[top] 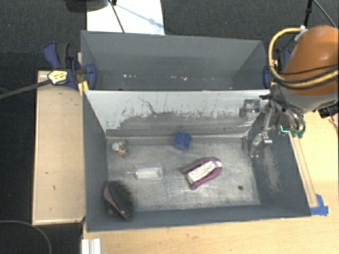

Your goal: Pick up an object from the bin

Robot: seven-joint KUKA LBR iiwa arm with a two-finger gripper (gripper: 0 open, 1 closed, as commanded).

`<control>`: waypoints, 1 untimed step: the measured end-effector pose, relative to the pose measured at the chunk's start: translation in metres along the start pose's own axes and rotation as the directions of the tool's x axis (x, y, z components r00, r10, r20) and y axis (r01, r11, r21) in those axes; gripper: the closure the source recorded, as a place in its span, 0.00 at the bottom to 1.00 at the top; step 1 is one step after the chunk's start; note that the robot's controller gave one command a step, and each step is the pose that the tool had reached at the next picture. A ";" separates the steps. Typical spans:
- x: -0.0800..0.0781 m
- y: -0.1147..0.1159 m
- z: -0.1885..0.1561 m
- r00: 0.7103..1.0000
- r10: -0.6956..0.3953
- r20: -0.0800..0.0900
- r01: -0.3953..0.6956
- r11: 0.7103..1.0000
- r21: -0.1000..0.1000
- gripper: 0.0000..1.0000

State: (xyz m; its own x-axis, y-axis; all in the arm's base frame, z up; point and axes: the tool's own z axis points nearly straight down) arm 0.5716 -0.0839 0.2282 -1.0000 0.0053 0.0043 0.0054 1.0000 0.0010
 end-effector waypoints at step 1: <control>0.002 0.028 0.121 0.998 -0.057 -0.001 0.057 0.998 -0.001 0.00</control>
Offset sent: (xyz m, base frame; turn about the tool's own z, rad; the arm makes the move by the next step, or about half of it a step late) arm -0.0010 0.0268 -0.1165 -0.0503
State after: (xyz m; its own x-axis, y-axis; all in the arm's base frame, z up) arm 0.5692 -0.0559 0.1075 -0.9987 -0.0515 0.0049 -0.0515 0.9987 0.0019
